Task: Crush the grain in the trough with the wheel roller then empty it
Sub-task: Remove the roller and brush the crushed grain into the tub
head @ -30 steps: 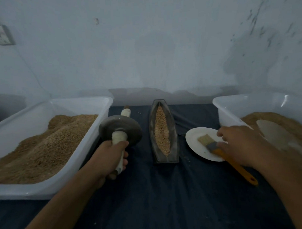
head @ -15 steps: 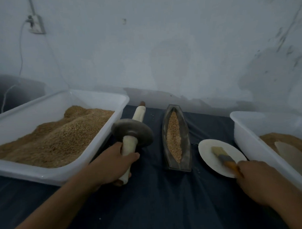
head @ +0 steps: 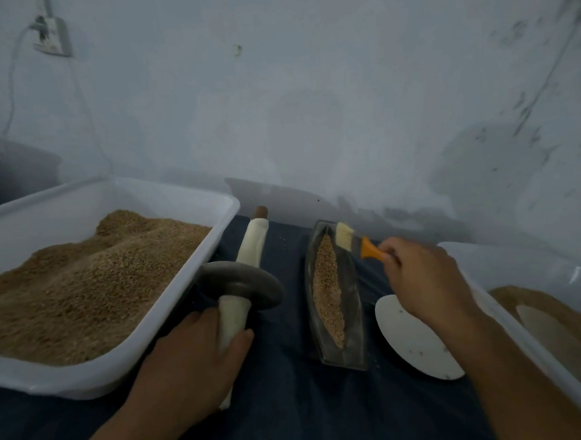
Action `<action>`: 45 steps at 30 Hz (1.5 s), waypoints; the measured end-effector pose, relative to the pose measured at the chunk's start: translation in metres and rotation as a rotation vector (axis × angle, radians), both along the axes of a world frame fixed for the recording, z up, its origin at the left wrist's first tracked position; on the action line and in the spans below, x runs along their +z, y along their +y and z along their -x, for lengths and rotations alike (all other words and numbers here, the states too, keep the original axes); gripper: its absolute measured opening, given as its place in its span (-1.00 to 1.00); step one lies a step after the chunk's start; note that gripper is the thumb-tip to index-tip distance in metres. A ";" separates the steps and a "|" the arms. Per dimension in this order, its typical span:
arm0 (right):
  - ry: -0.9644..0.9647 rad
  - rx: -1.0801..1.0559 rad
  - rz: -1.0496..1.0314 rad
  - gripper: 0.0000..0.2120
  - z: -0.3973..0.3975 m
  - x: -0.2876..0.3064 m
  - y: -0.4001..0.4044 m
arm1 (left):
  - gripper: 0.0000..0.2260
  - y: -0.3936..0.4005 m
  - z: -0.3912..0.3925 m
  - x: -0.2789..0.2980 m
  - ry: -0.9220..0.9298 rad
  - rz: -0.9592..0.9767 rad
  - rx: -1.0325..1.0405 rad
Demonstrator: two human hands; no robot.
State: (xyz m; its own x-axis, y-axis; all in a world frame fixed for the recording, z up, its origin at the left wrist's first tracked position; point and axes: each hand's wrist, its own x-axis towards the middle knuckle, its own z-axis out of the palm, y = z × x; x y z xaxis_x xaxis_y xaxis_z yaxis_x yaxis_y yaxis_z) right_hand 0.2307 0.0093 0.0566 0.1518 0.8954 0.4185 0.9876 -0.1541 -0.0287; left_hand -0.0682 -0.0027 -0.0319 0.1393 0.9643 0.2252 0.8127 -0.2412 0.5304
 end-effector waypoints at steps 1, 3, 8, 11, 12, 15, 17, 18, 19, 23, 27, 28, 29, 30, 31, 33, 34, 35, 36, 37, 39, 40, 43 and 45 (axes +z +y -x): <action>-0.006 0.013 -0.014 -0.80 0.003 0.002 0.013 | -0.61 -0.001 0.000 0.001 0.014 -0.034 0.001; -0.005 0.036 -0.032 -0.78 0.007 0.005 0.037 | -0.60 -0.006 0.002 0.006 0.035 -0.081 0.001; 0.010 0.053 -0.005 -0.71 0.007 0.001 0.075 | -0.47 -0.023 -0.003 0.019 0.212 -0.192 -0.078; -0.016 0.021 0.080 -0.63 0.008 -0.010 0.083 | -0.49 -0.038 -0.003 0.016 0.151 -0.224 -0.100; -0.042 0.012 0.100 -0.64 0.010 -0.014 0.083 | -0.50 -0.041 -0.003 0.018 0.212 -0.157 -0.172; -0.063 0.036 0.136 -0.73 0.016 -0.021 0.082 | -0.55 -0.060 -0.015 0.035 0.022 -0.183 -0.288; -0.024 0.055 0.227 -0.76 0.018 -0.016 0.076 | -0.55 -0.061 -0.032 0.051 -0.039 -0.120 -0.355; -0.011 0.069 0.277 -0.76 0.019 -0.009 0.071 | -0.44 -0.057 -0.040 0.050 -0.090 -0.130 -0.307; -0.002 0.082 0.323 -0.74 0.020 -0.001 0.065 | -0.32 -0.051 -0.048 0.044 -0.108 -0.179 -0.256; -0.049 0.080 0.376 -0.73 0.021 0.034 0.032 | -0.27 -0.016 -0.076 0.036 -0.059 0.170 -0.289; -0.070 0.047 0.218 -0.77 0.016 0.043 0.031 | -0.41 -0.002 -0.090 0.023 -0.242 0.381 -0.318; -0.060 0.030 0.177 -0.77 0.015 0.041 0.038 | -0.52 -0.002 -0.091 0.020 -0.335 0.408 -0.333; -0.056 0.013 0.141 -0.78 0.016 0.036 0.047 | -0.64 -0.002 -0.090 0.016 -0.389 0.399 -0.332; -0.052 -0.002 0.114 -0.77 0.017 0.031 0.057 | -0.72 -0.001 -0.090 0.013 -0.406 0.359 -0.325; -0.043 -0.009 0.106 -0.74 0.019 0.024 0.067 | -0.76 -0.001 -0.090 0.012 -0.399 0.334 -0.318; -0.052 0.005 0.134 -0.68 0.024 0.008 0.081 | -0.76 -0.003 -0.090 0.010 -0.413 0.334 -0.308; -0.072 0.027 0.156 -0.68 0.026 0.000 0.085 | -0.73 -0.003 -0.091 0.009 -0.411 0.336 -0.298; -0.091 0.050 0.178 -0.69 0.028 -0.007 0.087 | -0.70 -0.004 -0.091 0.010 -0.389 0.329 -0.284; -0.104 0.074 0.190 -0.70 0.028 -0.013 0.087 | -0.67 -0.005 -0.090 0.010 -0.359 0.316 -0.271; -0.104 0.087 0.208 -0.71 0.028 -0.015 0.085 | -0.66 -0.005 -0.090 0.009 -0.351 0.306 -0.263; -0.077 0.092 0.291 -0.73 0.026 -0.007 0.074 | -0.67 -0.005 -0.091 0.008 -0.411 0.330 -0.270; -0.078 0.089 0.345 -0.73 0.025 0.002 0.068 | -0.71 -0.004 -0.092 0.008 -0.483 0.377 -0.286; -0.077 0.054 0.389 -0.73 0.016 0.035 0.052 | -0.82 -0.002 -0.099 0.007 -0.768 0.653 -0.309; -0.044 0.028 0.300 -0.73 0.011 0.044 0.054 | -0.84 -0.002 -0.104 0.009 -0.942 0.804 -0.286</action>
State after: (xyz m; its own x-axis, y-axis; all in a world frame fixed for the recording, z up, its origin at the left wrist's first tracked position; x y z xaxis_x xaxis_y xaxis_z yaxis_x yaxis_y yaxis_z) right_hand 0.2198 0.0630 0.1007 0.1131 0.9836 0.1403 0.9909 -0.1221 0.0570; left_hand 0.0357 -0.0047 -0.0231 0.4692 0.8367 -0.2824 0.0153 0.3120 0.9500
